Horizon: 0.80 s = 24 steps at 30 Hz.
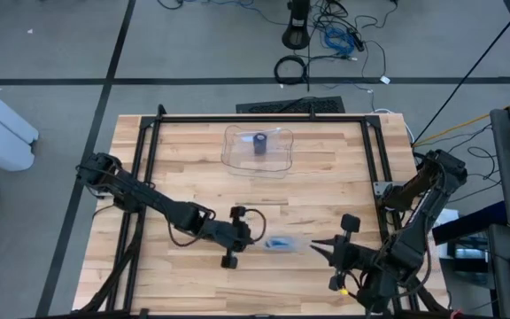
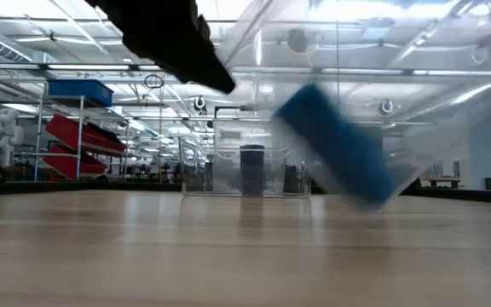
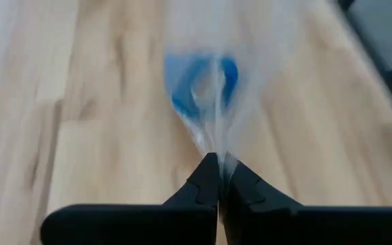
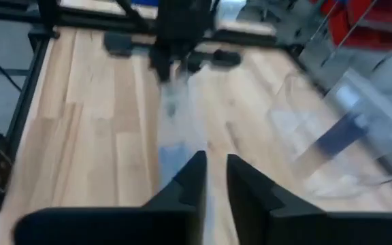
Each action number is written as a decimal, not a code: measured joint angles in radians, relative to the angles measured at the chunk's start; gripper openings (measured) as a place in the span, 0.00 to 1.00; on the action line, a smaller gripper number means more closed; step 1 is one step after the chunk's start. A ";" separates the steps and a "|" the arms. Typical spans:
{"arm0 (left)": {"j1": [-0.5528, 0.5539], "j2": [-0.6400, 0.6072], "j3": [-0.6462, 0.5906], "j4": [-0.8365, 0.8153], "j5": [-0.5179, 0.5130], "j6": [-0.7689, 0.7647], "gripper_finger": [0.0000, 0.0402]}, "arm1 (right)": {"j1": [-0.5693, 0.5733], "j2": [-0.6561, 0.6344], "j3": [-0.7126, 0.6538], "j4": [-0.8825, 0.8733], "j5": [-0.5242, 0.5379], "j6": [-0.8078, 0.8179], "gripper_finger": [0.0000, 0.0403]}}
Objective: Roll bandage
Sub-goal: Close the transparent zip bag
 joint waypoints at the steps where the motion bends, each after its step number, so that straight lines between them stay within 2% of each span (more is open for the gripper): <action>1: 0.001 0.000 0.016 -0.052 -0.008 -0.028 0.00 | -0.008 0.000 -0.021 0.028 -0.019 0.007 0.13; 6: -0.002 0.000 0.063 -0.140 -0.069 -0.119 0.00 | -0.053 0.000 -0.133 0.176 -0.096 -0.009 0.31; 11: -0.012 0.000 0.081 -0.138 -0.069 -0.128 0.00 | -0.092 0.001 -0.167 0.317 -0.093 -0.160 0.47; 13: -0.014 0.000 0.086 -0.143 -0.102 -0.146 0.00 | -0.100 0.001 -0.156 0.396 -0.095 -0.253 0.51; 17: -0.021 -0.004 0.106 -0.138 -0.218 -0.148 0.00 | -0.095 0.000 -0.059 0.538 -0.134 -0.453 0.56; 21: -0.036 -0.004 0.128 -0.192 -0.221 -0.198 0.00 | -0.085 0.000 0.019 0.631 -0.176 -0.616 0.56; 24: -0.048 -0.004 0.160 -0.243 -0.246 -0.248 0.00 | -0.115 0.000 0.031 0.655 -0.203 -0.652 0.56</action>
